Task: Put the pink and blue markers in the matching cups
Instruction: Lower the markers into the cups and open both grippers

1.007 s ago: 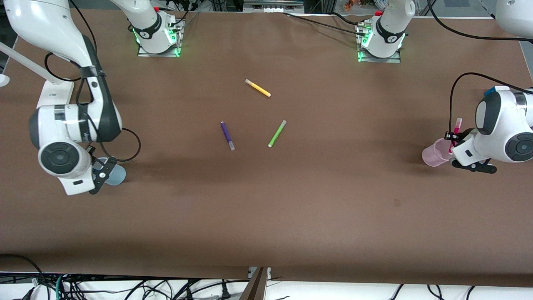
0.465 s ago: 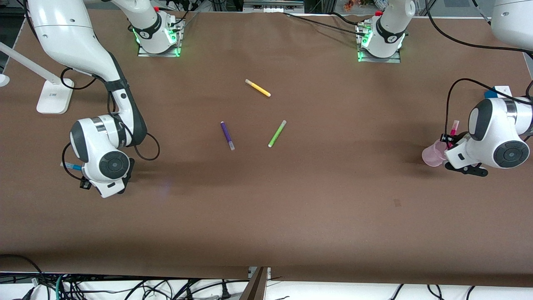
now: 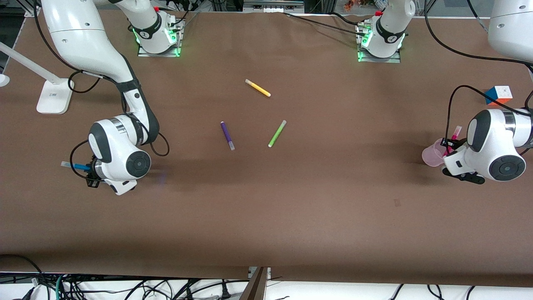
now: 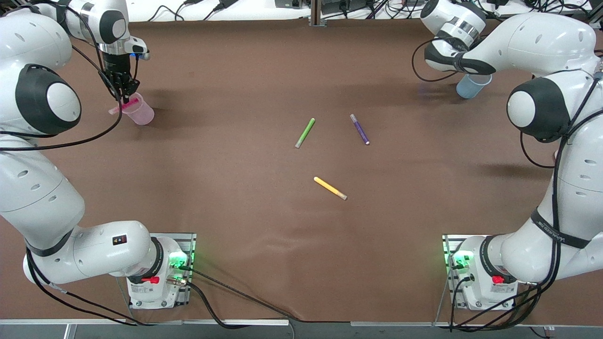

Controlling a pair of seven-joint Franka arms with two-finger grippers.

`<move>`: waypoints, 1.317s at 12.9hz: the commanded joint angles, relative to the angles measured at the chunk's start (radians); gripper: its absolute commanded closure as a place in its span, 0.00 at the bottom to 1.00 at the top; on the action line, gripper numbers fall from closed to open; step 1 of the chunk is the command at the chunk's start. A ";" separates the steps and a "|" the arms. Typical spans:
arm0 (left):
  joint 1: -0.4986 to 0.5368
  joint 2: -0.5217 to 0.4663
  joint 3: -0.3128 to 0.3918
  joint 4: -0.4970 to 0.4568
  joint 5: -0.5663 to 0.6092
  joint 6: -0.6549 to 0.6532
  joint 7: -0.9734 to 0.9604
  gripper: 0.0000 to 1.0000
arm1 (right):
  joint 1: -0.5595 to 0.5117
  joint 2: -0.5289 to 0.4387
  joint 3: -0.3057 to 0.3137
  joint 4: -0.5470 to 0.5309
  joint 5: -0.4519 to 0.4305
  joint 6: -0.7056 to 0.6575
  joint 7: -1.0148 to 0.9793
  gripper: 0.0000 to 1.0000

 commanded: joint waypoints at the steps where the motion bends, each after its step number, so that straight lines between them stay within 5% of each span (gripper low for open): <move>1: -0.006 0.024 -0.001 0.049 0.025 -0.035 0.033 0.00 | 0.006 -0.001 -0.005 -0.029 -0.064 -0.013 -0.002 1.00; 5: -0.004 -0.020 -0.011 0.098 -0.007 -0.080 0.027 0.00 | 0.052 0.012 -0.016 -0.047 -0.116 -0.043 0.000 1.00; 10: -0.006 -0.097 -0.048 0.239 -0.326 -0.089 -0.111 0.00 | 0.090 0.039 -0.039 -0.055 -0.127 -0.046 0.052 1.00; 15: -0.004 -0.239 -0.093 0.285 -0.449 -0.084 -0.176 0.00 | 0.087 0.043 -0.042 -0.055 -0.145 -0.043 0.053 0.99; 17: -0.003 -0.325 -0.110 0.244 -0.449 -0.084 -0.196 0.00 | 0.084 0.043 -0.042 -0.054 -0.148 -0.043 0.050 0.00</move>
